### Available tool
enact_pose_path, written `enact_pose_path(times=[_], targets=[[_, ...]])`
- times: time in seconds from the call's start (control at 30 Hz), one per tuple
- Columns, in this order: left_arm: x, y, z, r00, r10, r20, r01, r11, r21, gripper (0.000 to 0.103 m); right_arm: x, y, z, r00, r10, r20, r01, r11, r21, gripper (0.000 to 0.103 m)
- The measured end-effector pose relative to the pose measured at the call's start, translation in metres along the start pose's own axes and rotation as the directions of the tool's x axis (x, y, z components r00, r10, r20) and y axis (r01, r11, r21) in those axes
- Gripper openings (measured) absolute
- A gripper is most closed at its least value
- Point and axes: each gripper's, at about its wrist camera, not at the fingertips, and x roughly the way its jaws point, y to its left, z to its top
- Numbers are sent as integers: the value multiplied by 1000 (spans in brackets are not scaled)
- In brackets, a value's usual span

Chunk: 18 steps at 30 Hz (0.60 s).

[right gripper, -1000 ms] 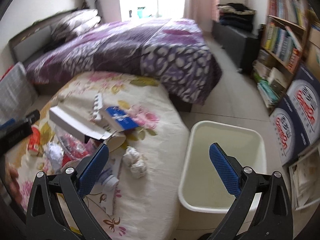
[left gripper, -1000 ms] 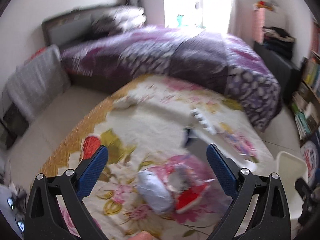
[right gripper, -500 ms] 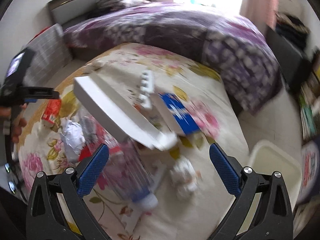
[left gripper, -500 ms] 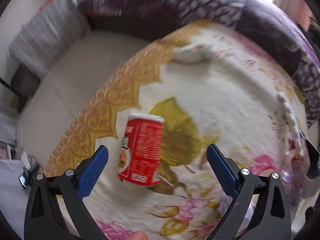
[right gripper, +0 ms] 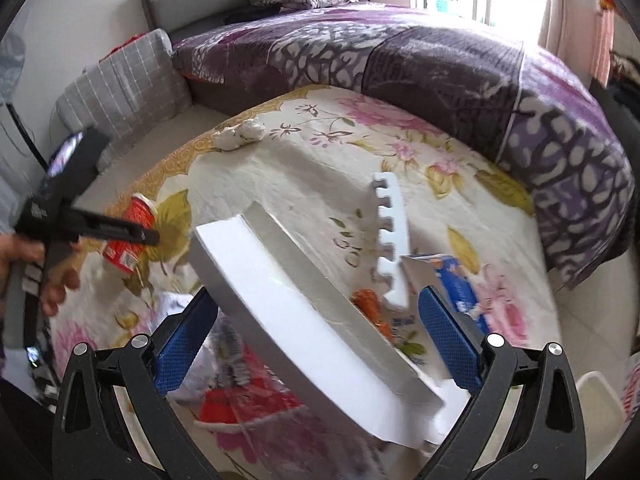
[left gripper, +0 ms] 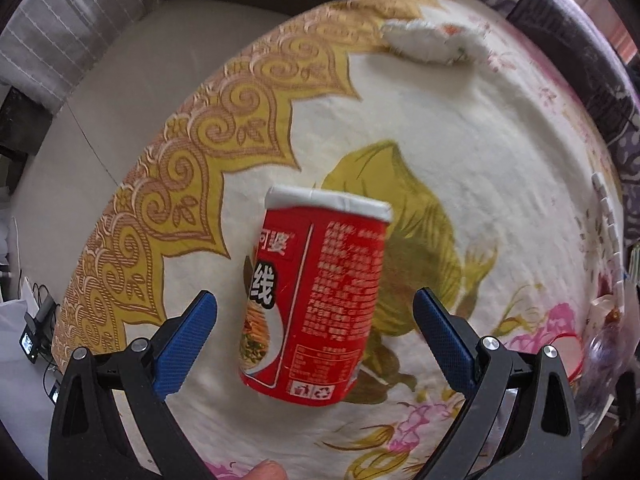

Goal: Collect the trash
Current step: 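Grasp the red can with the left tool while the right tool grasps a white cardboard strip, then carry both items over the white bin, open right tool then left tool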

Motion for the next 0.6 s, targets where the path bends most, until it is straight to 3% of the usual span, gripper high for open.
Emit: enact_pose_path(times=[0.07, 0.13, 0.17, 0.2, 0.3, 0.37, 0.6], targets=[[3, 2, 0, 1000, -4, -15, 4, 1000, -2, 95, 4, 3, -1, 1000, -4, -23, 4, 1000, -4, 62], [7, 5, 1, 999, -19, -37, 18, 1000, -19, 94, 6, 5, -3, 999, -14, -30, 14, 1000, -13, 47], [8, 7, 1, 999, -25, -41, 24, 999, -26, 90, 5, 6, -3, 1000, -11, -23, 11, 1000, -7, 46], [8, 8, 2, 998, -35, -46, 33, 999, -34, 77, 4, 6, -4, 1000, -10, -19, 10, 1000, 3, 43], [5, 10, 2, 998, -45, -35, 44, 998, -42, 55, -2, 5, -5, 1000, -5, -5, 5, 1000, 19, 34], [-1, 10, 2, 997, -79, -18, 78, 996, -51, 54, -6, 4, -7, 1000, -9, -3, 9, 1000, 28, 25], [-34, -6, 6, 987, -119, 111, 125, 991, -44, 52, -28, -1, -12, 998, -47, 48, 43, 997, 70, 22]])
